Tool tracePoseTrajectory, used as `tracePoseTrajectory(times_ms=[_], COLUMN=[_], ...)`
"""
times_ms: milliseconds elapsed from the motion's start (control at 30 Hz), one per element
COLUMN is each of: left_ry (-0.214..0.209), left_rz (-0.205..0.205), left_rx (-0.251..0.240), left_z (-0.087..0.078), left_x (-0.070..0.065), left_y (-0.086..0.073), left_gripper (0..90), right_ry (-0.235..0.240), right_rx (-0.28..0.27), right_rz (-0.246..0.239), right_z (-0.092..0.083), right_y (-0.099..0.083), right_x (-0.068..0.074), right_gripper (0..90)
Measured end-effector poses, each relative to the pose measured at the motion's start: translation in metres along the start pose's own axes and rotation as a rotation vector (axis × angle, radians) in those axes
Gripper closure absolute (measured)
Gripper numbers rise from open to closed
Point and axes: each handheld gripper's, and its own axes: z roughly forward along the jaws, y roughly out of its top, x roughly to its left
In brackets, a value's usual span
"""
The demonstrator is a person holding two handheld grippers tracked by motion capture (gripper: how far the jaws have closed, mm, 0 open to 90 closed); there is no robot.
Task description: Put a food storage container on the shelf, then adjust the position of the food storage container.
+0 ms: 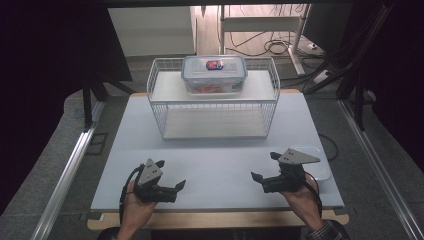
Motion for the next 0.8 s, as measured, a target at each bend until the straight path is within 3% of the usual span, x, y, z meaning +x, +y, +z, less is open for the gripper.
tracePoseTrajectory(times_ms=[167, 500, 667, 733, 800], left_ry=[0.004, 0.001, -0.003, -0.003, 0.000], left_rz=[0.019, 0.007, 0.000, -0.002, -0.001], left_rx=[0.019, 0.022, 0.027, 0.030, 0.035], left_z=[0.004, 0.005, 0.006, 0.006, 0.007], left_x=[-0.003, -0.001, 0.000, 0.001, 0.001], left_y=[-0.006, -0.009, -0.009, -0.010, -0.010], left_gripper=[3.1, 3.0, 3.0, 3.0, 3.0], right_ry=[-0.001, -0.032, -0.015, -0.039, -0.061], right_rx=[0.019, 0.074, 0.101, 0.126, 0.150], right_rz=[-0.007, -0.001, 0.036, 0.024, 0.025], right_z=[0.001, 0.006, 0.004, 0.003, 0.001], right_y=[-0.009, -0.016, -0.014, -0.014, -0.013], right_x=[0.002, -0.001, -0.004, -0.005, -0.009], right_gripper=[2.3, 0.0, 0.0, 0.2, 6.6])
